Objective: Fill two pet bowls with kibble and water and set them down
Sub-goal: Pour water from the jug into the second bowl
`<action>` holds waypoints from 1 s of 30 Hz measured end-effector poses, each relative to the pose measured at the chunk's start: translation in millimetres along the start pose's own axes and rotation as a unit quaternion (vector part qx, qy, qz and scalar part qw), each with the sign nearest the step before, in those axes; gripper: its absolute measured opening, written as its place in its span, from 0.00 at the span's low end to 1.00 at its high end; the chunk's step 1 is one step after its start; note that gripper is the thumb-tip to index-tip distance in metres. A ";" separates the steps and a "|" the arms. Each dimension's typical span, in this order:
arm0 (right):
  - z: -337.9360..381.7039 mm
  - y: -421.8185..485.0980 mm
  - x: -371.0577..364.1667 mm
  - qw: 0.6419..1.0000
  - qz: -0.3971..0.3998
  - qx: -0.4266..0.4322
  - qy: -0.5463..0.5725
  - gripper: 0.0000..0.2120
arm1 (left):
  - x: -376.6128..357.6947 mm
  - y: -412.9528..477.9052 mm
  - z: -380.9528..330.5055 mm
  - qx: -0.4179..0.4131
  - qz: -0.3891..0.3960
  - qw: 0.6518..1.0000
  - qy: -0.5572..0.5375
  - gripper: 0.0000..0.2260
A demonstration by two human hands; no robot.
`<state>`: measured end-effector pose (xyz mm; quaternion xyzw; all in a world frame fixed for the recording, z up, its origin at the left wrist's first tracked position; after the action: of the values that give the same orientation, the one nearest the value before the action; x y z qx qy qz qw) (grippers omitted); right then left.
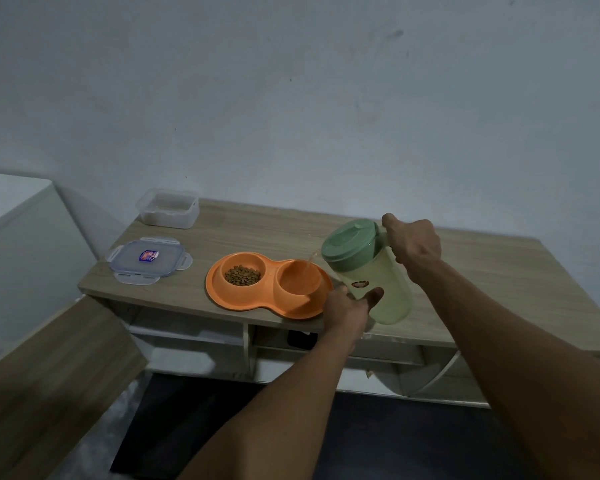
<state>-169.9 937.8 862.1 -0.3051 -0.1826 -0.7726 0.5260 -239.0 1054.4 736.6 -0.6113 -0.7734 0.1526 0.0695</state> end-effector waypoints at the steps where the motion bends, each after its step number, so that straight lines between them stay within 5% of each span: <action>1: 0.5 -0.3 0.1 1.000 0.001 0.000 -0.002 0.24 | -0.1 -0.5 -0.4 0.001 0.001 1.000 -0.001 0.16; 30: 7.7 5.1 -0.7 0.999 0.000 0.030 -0.037 0.23 | -1.6 2.6 -0.8 -0.024 0.004 1.000 0.000 0.19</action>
<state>-162.9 941.0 867.1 -0.3174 -0.2251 -0.7548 0.5281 -235.9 1053.5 736.6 -0.6159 -0.7745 0.1338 0.0541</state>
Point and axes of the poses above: each hand's wrist, its own y-axis towards the middle knuckle, its own x-axis out of the back of the hand, z = x × y, the point moved 7 cm from there along y, towards the middle knuckle, and after that the axes turned 2 degrees about -y, right-handed, at the moved point
